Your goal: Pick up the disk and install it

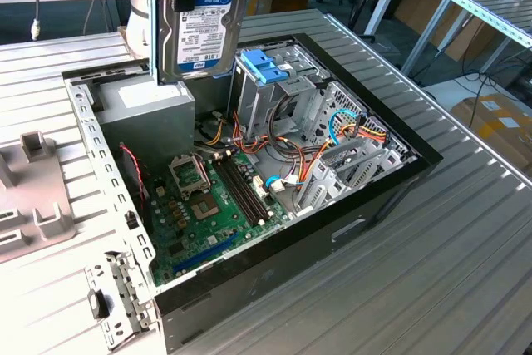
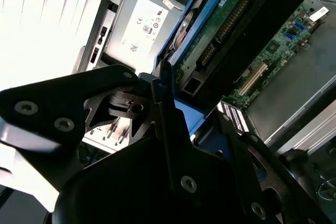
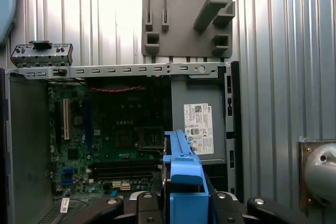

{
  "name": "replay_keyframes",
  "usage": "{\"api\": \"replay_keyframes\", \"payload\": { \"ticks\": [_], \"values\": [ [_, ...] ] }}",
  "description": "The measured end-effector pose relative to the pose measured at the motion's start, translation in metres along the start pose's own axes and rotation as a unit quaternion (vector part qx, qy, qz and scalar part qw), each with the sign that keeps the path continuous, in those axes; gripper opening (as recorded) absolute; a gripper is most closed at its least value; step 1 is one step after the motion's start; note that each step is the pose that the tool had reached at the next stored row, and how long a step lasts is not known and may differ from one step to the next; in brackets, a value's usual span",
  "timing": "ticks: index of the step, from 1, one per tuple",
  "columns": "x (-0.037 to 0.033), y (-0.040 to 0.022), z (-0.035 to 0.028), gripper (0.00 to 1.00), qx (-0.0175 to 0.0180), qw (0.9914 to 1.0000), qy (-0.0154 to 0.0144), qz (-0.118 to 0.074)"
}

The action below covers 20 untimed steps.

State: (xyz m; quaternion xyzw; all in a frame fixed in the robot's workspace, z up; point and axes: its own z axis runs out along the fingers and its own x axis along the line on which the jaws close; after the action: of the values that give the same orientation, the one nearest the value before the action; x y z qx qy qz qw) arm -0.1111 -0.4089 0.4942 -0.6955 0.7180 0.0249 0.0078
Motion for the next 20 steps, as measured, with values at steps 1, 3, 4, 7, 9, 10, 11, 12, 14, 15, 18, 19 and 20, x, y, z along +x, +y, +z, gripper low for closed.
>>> {"api": "replay_keyframes", "payload": {
  "ticks": [1,3,4,7,9,10,11,12,14,15,18,19,20],
  "values": [
    [0.0007,0.0,0.0,0.37,0.0,1.0,0.0,0.0],
    [0.0027,-0.0001,-0.0001,0.37,0.0,1.0,0.0,0.0],
    [0.0034,-0.0001,-0.0001,0.37,0.0,1.0,0.0,0.0],
    [0.0064,-0.0002,-0.0002,0.37,0.0,1.0,0.0,0.0],
    [0.008,-0.0002,-0.0002,0.37,0.0,1.0,0.0,0.0],
    [0.0091,-0.0003,-0.0003,0.37,0.0,1.0,0.0,0.0],
    [0.0099,-0.0003,-0.0003,0.37,0.0,1.0,0.0,0.0],
    [0.0111,-0.0004,-0.0003,0.37,0.0,1.0,0.0,0.0],
    [0.0138,-0.0004,-0.0004,0.37,0.0,1.0,0.0,0.0],
    [0.0154,-0.0005,-0.0005,0.37,0.0,1.0,0.0,0.0],
    [0.0186,-0.0006,-0.0006,0.37,0.0,1.0,0.0,0.0],
    [0.0197,-0.0006,-0.0006,0.37,0.0,1.0,0.0,0.0],
    [0.0213,-0.0007,-0.0006,0.37,0.0,1.0,-0.0001,0.0]
  ]
}}
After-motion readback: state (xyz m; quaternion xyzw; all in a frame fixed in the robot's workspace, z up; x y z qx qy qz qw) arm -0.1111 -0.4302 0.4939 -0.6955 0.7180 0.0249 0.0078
